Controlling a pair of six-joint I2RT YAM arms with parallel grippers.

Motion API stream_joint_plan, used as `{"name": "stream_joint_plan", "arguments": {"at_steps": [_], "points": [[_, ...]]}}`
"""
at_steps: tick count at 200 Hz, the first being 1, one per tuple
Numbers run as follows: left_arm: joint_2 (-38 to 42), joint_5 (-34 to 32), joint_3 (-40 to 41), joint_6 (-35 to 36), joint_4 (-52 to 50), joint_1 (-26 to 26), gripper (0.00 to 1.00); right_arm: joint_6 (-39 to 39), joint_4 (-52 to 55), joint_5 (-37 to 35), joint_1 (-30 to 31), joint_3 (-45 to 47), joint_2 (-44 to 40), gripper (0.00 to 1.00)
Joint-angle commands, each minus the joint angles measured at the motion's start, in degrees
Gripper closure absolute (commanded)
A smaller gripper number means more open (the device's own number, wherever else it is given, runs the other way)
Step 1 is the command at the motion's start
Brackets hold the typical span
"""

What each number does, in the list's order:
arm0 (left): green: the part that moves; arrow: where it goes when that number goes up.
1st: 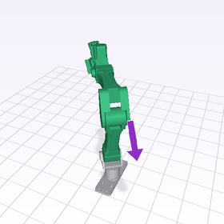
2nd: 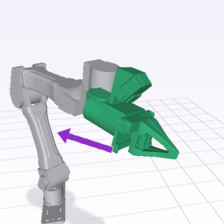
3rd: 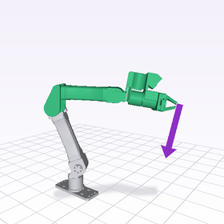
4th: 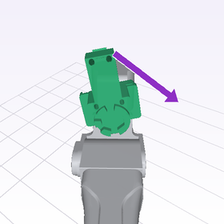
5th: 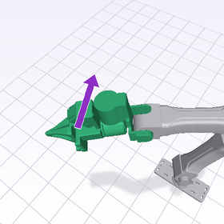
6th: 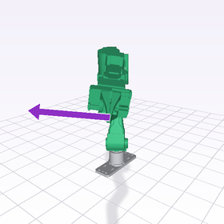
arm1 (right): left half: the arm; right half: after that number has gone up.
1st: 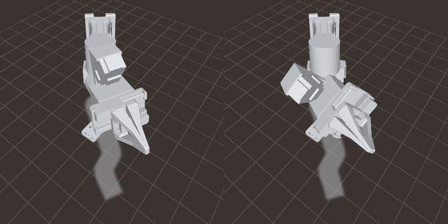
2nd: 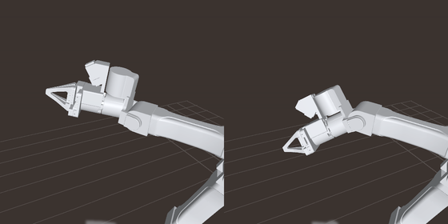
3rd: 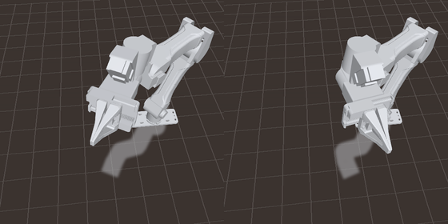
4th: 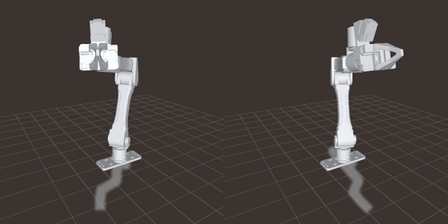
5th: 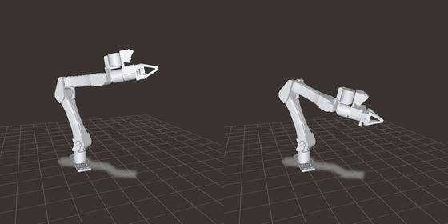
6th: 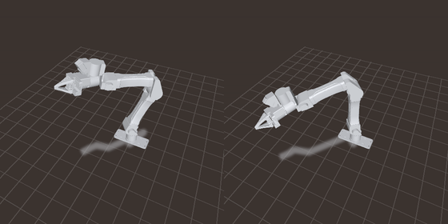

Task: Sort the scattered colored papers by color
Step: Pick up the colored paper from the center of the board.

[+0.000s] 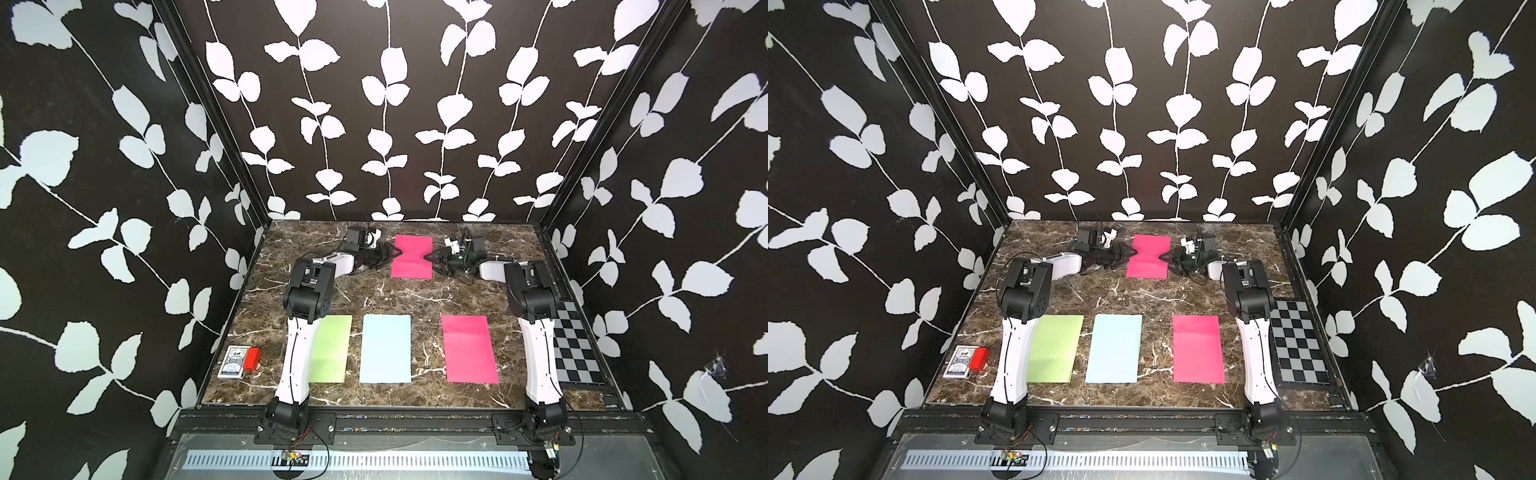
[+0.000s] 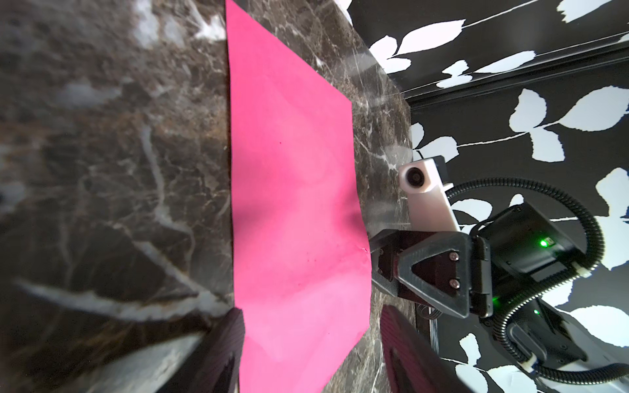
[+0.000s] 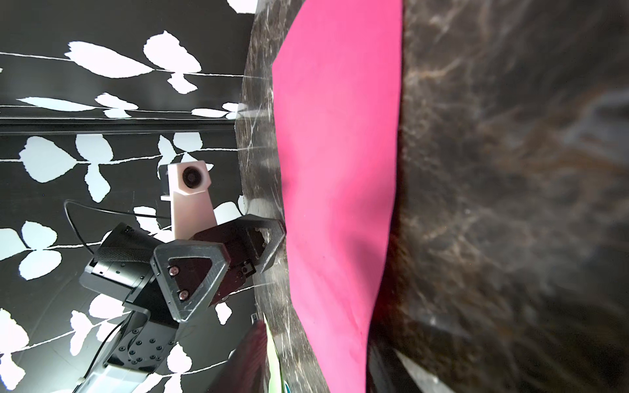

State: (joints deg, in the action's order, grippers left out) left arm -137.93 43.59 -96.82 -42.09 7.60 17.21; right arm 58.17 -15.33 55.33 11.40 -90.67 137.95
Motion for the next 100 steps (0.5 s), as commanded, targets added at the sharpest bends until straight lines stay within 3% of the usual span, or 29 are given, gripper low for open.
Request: {"name": "stream_joint_plan", "arguments": {"at_steps": [1, 16, 46, 100], "points": [[-2.15, -0.46, -0.99, 0.25, -3.65, -0.14, 0.34, -4.28, 11.90, -2.91, 0.77, -3.61, 3.46, 0.56], [-2.26, 0.09, -1.76, 0.41, -3.81, -0.16, 0.34, -5.33, 13.38, -3.32, 0.85, -4.45, 3.45, 0.59], [-2.65, 1.77, -3.85, 1.63, -4.93, -0.16, 0.33, -6.51, 15.24, -3.34, 0.82, -5.53, 4.24, 0.75], [-3.49, 5.19, -5.76, 2.78, -5.25, -0.28, 0.32, -5.56, 11.36, -2.38, 0.94, -4.34, 4.16, 1.00]]}}
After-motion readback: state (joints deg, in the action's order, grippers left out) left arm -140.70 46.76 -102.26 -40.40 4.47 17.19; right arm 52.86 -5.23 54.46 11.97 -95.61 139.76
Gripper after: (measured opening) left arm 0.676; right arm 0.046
